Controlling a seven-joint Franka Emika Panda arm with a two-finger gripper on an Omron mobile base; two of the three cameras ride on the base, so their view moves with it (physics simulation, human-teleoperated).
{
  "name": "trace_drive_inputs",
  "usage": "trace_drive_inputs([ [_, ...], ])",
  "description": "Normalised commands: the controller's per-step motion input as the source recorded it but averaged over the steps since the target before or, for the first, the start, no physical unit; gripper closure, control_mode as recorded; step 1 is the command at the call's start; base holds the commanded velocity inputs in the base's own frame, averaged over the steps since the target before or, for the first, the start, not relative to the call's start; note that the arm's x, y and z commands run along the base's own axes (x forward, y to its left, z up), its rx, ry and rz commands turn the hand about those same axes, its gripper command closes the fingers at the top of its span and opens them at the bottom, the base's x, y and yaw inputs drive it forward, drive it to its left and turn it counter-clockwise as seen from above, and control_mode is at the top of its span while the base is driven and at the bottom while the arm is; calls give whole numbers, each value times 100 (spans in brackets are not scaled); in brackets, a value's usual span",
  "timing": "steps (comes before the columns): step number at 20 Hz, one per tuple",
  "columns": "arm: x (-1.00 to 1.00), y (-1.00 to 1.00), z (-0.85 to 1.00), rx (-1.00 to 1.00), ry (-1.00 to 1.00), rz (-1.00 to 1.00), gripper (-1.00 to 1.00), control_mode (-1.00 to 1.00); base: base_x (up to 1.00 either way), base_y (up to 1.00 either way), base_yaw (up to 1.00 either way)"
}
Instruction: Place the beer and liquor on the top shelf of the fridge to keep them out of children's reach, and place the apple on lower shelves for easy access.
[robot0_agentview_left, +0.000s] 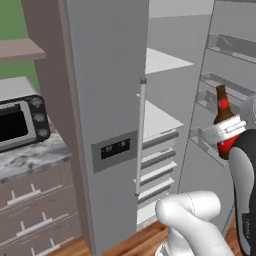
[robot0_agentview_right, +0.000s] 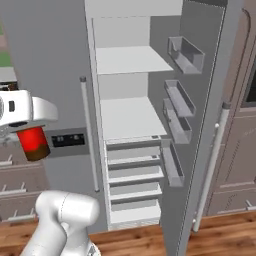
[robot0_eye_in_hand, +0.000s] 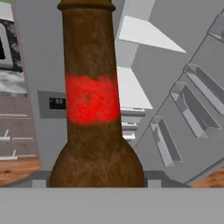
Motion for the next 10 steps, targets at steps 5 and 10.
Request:
trace_drive_inputs([
  [5, 0, 0, 0, 0, 0, 0, 100, 100, 47, -27, -2],
  [10, 0, 0, 0, 0, 0, 0, 100, 100, 52, -3, 0],
])
